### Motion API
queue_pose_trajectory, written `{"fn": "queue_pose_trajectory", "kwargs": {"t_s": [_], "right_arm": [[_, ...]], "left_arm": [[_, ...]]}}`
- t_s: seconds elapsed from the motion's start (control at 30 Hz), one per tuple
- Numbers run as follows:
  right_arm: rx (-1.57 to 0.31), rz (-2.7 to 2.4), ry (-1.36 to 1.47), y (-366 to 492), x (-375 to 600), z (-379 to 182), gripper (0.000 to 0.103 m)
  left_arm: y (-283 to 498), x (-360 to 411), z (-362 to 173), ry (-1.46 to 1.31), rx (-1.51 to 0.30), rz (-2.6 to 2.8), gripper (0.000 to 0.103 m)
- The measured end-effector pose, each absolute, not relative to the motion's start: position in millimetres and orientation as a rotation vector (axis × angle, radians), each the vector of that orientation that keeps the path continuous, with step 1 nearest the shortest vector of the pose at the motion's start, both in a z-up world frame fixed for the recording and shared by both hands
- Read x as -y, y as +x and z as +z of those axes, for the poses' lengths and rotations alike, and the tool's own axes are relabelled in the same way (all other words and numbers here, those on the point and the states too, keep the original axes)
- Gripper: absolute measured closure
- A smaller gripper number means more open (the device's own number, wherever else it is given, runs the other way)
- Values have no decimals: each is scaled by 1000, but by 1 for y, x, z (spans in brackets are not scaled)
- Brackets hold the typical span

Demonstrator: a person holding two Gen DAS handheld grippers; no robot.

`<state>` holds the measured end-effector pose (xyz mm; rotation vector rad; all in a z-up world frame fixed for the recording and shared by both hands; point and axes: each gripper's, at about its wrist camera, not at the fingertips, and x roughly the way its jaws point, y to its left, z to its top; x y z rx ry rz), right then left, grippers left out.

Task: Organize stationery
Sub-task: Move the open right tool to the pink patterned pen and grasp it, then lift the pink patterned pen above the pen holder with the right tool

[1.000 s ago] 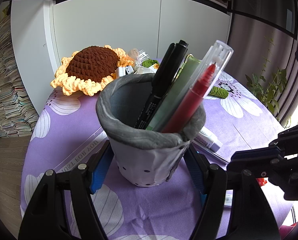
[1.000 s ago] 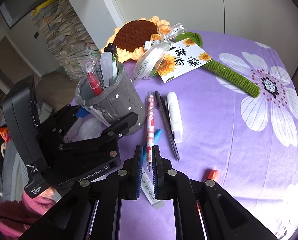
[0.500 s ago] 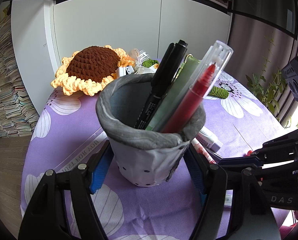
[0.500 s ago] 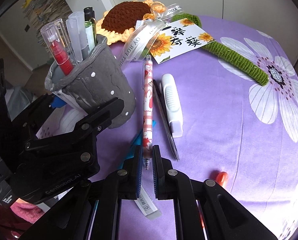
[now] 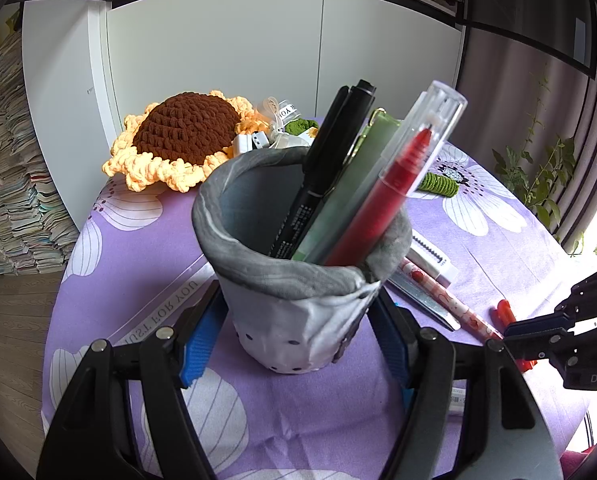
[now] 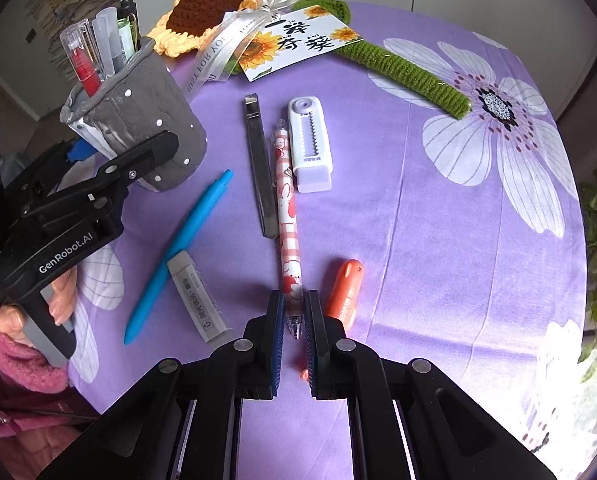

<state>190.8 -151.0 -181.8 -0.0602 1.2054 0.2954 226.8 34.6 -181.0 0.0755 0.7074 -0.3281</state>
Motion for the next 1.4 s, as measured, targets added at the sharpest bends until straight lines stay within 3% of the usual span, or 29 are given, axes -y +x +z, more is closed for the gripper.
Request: {"fn": "queue_pose_trajectory", "kwargs": {"t_s": [0.23,0.7,1.17,1.4], "right_arm": [[-1139,246,-35,204,157,-163,88],[-1141,334,198,271,137,-169,88],[-1190,234,97,297,123,-181,88],[-1178,211,-104,299,91,-181,88]], "left_arm": [[227,-35,-181,75,-707,-329,33],[226,-35,-181,76,-707,-329,33],[222,-33,-180,83,-705,-331,33],[222,-33,-180,82,-705,-332,33]]}}
